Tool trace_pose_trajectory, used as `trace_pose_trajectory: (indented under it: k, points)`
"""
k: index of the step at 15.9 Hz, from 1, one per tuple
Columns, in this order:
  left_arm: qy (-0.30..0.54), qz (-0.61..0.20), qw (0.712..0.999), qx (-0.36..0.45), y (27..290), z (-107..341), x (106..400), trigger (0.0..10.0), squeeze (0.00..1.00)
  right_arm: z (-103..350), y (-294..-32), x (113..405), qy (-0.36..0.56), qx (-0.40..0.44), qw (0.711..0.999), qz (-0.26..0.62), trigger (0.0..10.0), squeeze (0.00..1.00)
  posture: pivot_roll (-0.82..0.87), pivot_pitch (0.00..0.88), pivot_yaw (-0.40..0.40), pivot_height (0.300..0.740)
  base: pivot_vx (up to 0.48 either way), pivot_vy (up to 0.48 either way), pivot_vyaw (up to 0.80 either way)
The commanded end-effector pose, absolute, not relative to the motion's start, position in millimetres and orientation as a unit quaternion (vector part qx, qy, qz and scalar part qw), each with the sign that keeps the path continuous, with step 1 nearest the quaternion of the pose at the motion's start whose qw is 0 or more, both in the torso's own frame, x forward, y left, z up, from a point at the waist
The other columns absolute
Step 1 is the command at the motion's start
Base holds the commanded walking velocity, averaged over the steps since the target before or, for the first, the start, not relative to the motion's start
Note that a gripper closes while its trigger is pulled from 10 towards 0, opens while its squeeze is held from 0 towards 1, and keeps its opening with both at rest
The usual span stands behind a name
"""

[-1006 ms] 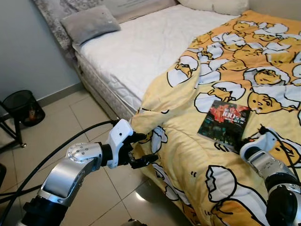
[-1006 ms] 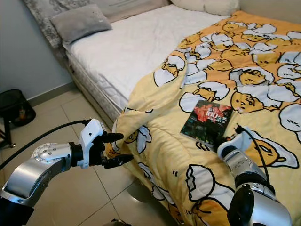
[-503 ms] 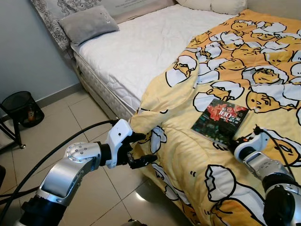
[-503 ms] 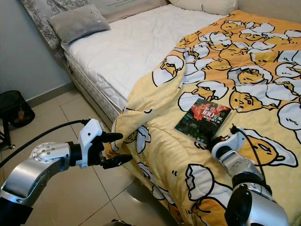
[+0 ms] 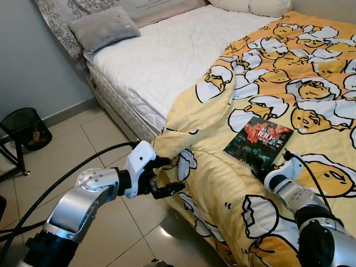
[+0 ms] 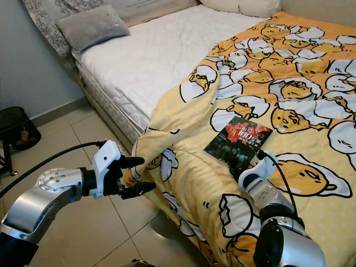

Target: Clean up the room

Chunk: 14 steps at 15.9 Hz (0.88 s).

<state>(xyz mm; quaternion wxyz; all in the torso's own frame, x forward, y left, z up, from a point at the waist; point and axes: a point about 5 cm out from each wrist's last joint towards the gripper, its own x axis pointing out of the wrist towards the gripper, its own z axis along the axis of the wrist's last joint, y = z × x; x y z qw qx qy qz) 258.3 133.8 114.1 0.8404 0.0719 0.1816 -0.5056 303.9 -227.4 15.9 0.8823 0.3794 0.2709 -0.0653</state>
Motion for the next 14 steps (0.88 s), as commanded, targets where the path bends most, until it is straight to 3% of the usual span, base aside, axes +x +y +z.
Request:
trace_pose_trajectory:
  k: [1,4,14]
  points:
    - [0.187,-0.495,0.844,0.086,139.7,113.1,258.0,10.0,0.83,-7.1,-210.9,286.3,0.326,0.389,0.859,-0.067,10.0,0.0,-0.02,0.0,0.132,0.74,0.0,0.0,0.0]
    - [0.19,-0.491,0.846,0.086,140.6,110.5,257.1,10.0,0.83,-12.0,-200.4,283.8,0.343,0.367,0.863,-0.054,10.0,0.0,-0.02,0.0,0.129,0.74,0.0,0.0,0.0]
    - [0.175,-0.482,0.854,0.084,137.6,113.5,267.2,10.0,0.83,46.1,-209.7,333.2,0.187,0.541,0.818,-0.056,10.0,0.0,-0.03,0.0,0.117,0.74,0.0,0.0,0.0]
